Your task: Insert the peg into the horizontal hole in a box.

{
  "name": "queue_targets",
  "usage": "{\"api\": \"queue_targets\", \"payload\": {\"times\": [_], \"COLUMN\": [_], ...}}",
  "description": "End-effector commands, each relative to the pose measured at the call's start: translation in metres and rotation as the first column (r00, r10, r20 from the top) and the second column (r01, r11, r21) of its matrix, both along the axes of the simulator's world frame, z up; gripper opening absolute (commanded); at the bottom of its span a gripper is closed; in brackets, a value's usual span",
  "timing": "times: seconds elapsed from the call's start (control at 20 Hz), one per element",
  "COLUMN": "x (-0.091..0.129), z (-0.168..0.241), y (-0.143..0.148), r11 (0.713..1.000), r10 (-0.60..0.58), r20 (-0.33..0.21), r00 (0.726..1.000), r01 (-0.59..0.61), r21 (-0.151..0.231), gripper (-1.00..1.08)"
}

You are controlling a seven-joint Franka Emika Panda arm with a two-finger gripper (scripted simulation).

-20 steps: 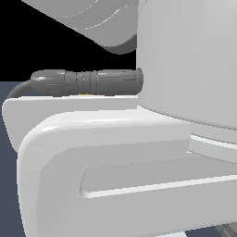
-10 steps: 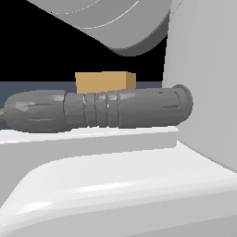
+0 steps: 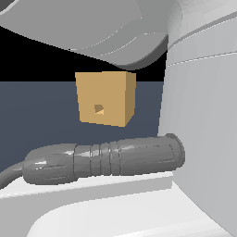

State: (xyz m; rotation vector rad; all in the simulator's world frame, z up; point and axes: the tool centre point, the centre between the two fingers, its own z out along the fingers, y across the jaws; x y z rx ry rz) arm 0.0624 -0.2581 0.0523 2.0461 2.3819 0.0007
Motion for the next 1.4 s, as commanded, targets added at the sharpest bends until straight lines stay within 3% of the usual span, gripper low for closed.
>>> {"api": "queue_targets", "payload": {"times": [0.0,0.5,0.55,1.35], "x": [-0.001,0.0,0.0,-0.003], "z": [-0.014,-0.034,-0.034,-0.034], "y": [0.0,0.0,0.0,0.003], "r11": [1.0,1.0,1.0,1.0], "r10": [0.0,0.001,0.001,-0.004], "r20": [-0.002,-0.001,-0.001,-0.002], "r00": [1.0,1.0,1.0,1.0], "r01": [0.0,-0.001,-0.001,0.004], "r21": [0.001,0.001,0.001,0.001], "gripper": [1.0,1.0,-1.0,-1.0]}}
